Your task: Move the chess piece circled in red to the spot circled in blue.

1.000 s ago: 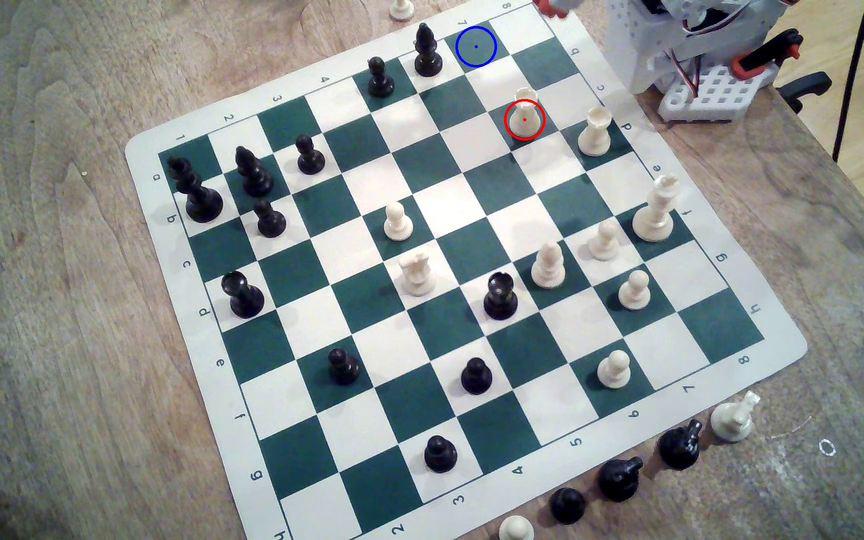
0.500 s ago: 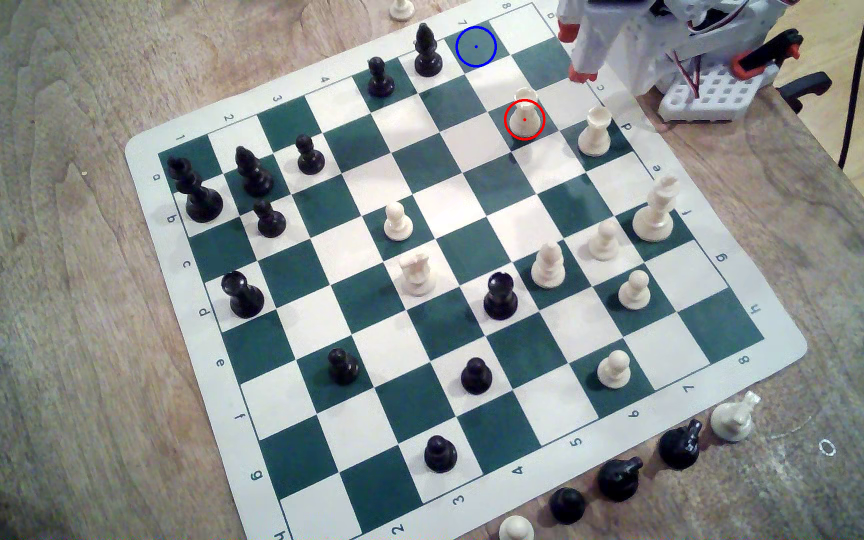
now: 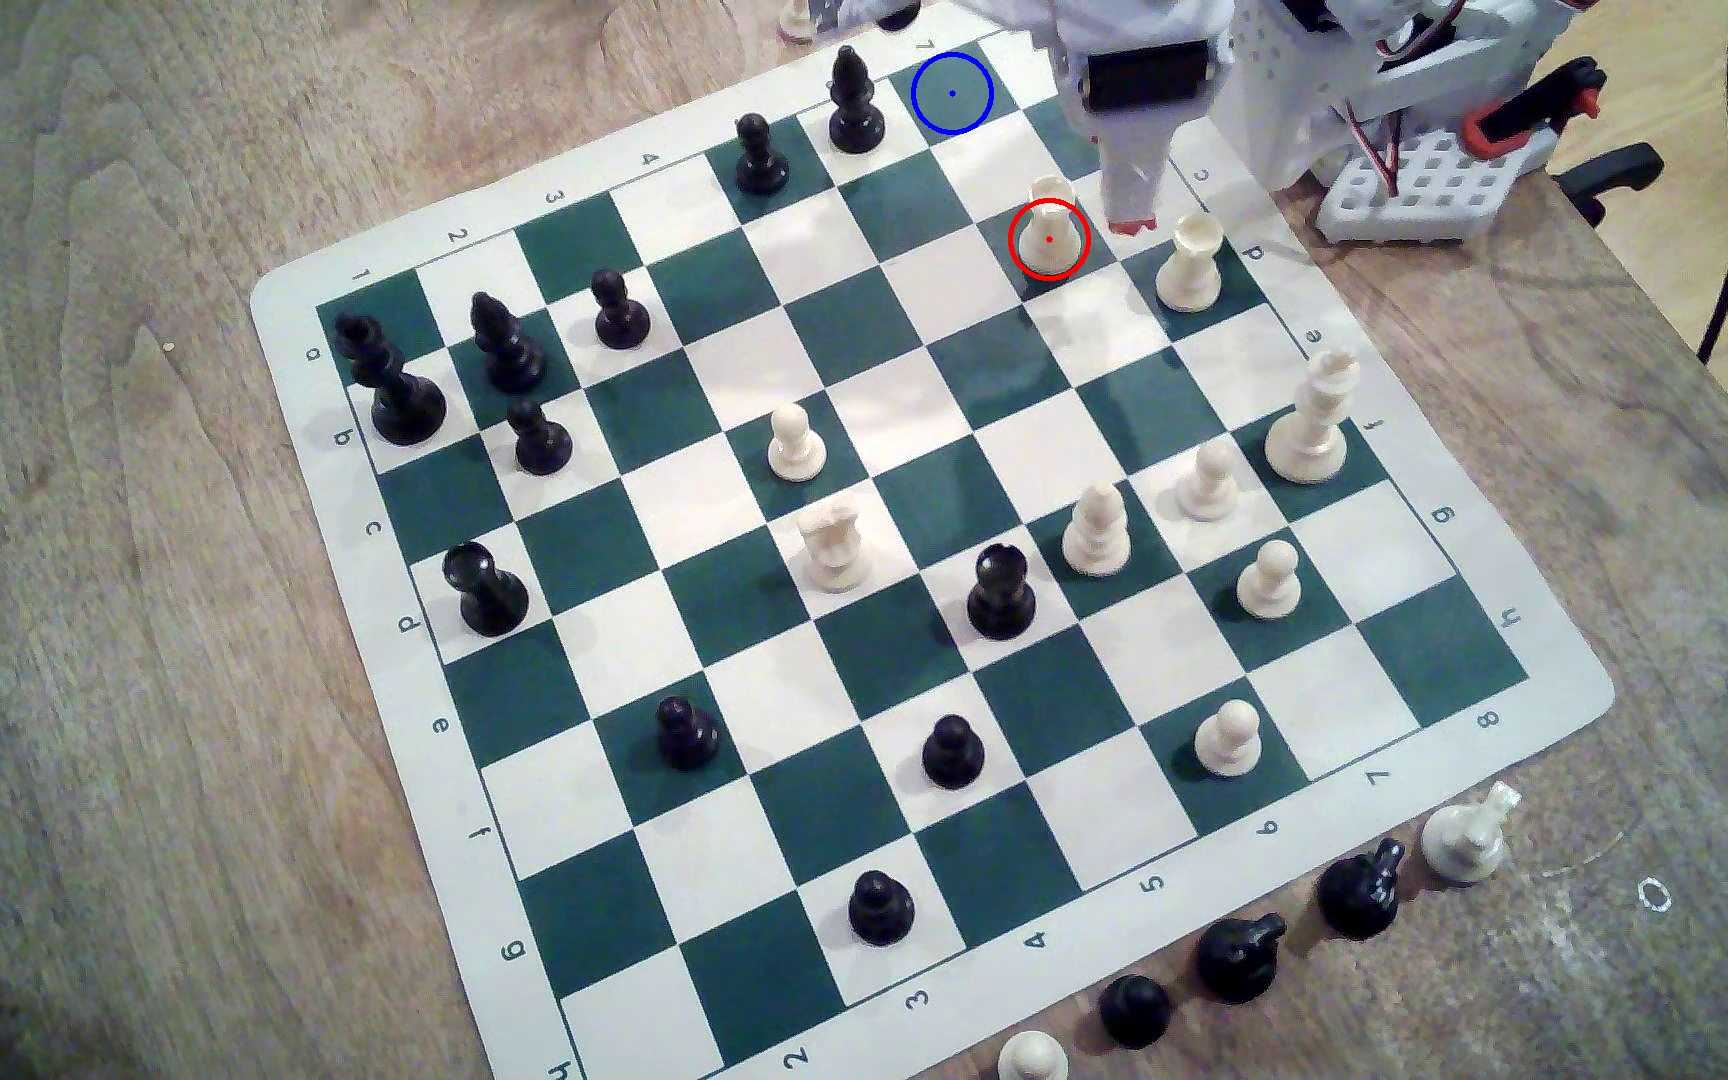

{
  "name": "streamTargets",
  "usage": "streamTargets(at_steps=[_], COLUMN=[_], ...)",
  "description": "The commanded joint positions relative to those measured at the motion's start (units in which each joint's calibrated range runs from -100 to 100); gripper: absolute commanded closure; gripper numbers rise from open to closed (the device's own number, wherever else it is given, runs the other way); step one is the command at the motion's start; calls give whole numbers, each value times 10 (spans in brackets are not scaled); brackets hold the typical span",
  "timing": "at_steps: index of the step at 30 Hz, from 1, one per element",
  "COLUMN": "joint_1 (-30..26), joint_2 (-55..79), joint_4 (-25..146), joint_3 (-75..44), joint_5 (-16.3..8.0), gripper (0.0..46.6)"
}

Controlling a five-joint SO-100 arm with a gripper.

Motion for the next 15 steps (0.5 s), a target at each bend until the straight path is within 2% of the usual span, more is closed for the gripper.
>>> streamTargets(at_steps=[1,15], joint_1=[10,43], joint_2=[8,49], joint_4=[-15,-109], joint_3=[14,42], joint_5=[1,4], gripper=[283,261])
